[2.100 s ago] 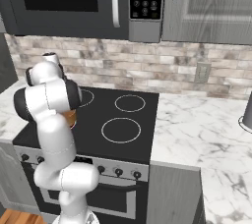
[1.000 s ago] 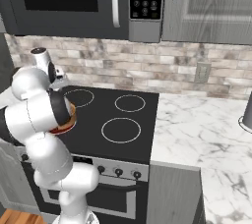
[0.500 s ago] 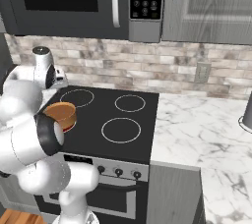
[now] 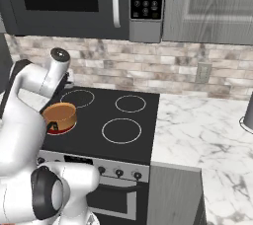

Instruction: Pick up the sugar cube(s) and place them in the saucepan with hot chocolate.

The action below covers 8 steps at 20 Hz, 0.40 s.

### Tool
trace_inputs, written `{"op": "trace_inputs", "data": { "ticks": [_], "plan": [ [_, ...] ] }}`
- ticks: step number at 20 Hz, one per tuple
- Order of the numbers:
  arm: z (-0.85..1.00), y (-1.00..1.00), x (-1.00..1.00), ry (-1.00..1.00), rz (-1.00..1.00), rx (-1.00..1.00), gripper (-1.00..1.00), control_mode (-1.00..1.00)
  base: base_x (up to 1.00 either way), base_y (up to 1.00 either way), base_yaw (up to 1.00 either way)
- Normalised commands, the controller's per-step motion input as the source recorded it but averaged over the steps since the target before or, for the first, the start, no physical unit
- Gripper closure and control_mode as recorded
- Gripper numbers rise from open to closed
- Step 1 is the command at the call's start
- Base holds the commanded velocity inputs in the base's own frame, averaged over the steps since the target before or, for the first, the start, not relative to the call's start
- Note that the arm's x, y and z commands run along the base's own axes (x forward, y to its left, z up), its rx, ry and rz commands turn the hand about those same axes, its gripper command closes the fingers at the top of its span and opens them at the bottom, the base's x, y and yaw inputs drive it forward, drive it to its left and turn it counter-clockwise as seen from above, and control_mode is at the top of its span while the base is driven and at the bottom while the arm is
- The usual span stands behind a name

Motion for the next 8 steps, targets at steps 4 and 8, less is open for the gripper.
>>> {"op": "trace_inputs", "data": {
  "ticks": [4, 8],
  "plan": [
    [0.53, -0.44, -0.66, -0.14, 0.00, 0.27, -1.00, -1.00, 0.00, 0.00, 0.00],
    [0.16, -0.46, -0.60, -0.12, 0.00, 0.21, -1.00, -1.00, 0.00, 0.00, 0.00]
  ]
}}
